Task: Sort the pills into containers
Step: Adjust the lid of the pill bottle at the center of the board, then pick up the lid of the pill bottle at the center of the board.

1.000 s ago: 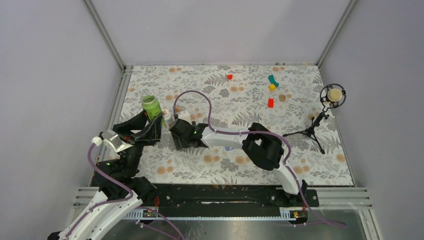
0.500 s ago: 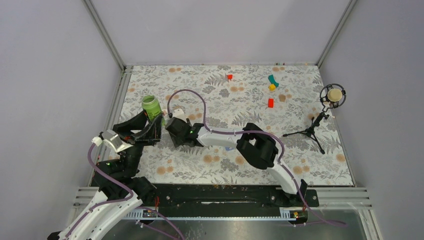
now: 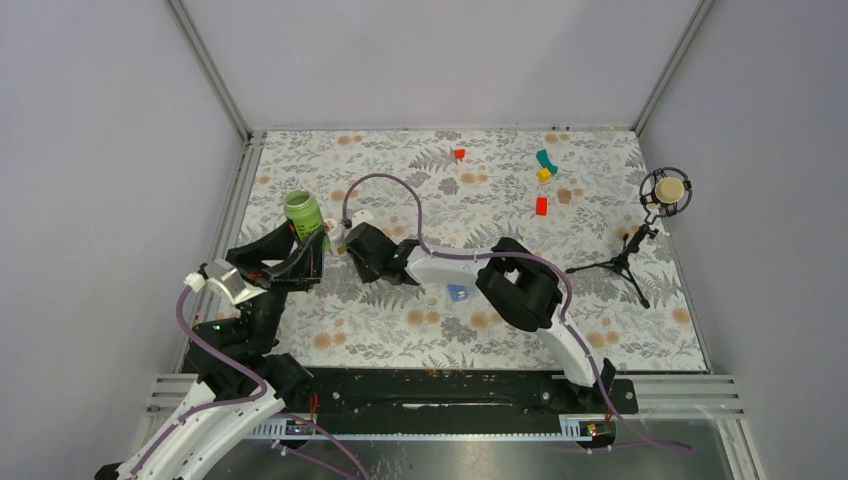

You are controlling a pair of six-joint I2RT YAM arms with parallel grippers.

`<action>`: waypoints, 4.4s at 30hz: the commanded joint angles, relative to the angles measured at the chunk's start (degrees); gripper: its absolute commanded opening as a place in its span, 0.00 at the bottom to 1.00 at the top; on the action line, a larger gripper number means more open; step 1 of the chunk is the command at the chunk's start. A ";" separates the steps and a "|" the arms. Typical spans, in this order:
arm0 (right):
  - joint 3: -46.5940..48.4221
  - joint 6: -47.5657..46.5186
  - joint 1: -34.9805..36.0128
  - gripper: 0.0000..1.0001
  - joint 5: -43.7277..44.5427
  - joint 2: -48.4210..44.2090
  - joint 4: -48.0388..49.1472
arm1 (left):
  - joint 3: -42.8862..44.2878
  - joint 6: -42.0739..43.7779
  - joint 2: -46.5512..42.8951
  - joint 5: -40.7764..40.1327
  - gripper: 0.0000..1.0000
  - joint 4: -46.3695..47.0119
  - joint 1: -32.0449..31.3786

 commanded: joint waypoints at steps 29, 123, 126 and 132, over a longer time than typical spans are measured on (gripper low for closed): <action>-15.95 2.46 -9.59 0.66 -20.52 -10.53 -6.41 | 1.86 -0.87 2.37 -0.33 0.00 2.59 0.27; -13.77 -7.87 2.75 0.96 -11.41 -14.72 -18.20 | 1.77 -0.98 2.76 0.02 0.00 2.85 0.26; -12.72 -7.75 3.56 0.95 -10.19 -13.61 -18.68 | 1.86 -0.98 2.92 0.03 0.00 2.85 0.25; -9.46 -7.76 4.70 0.89 -4.68 -10.99 -20.74 | 1.77 -0.96 2.94 0.10 0.00 2.85 0.27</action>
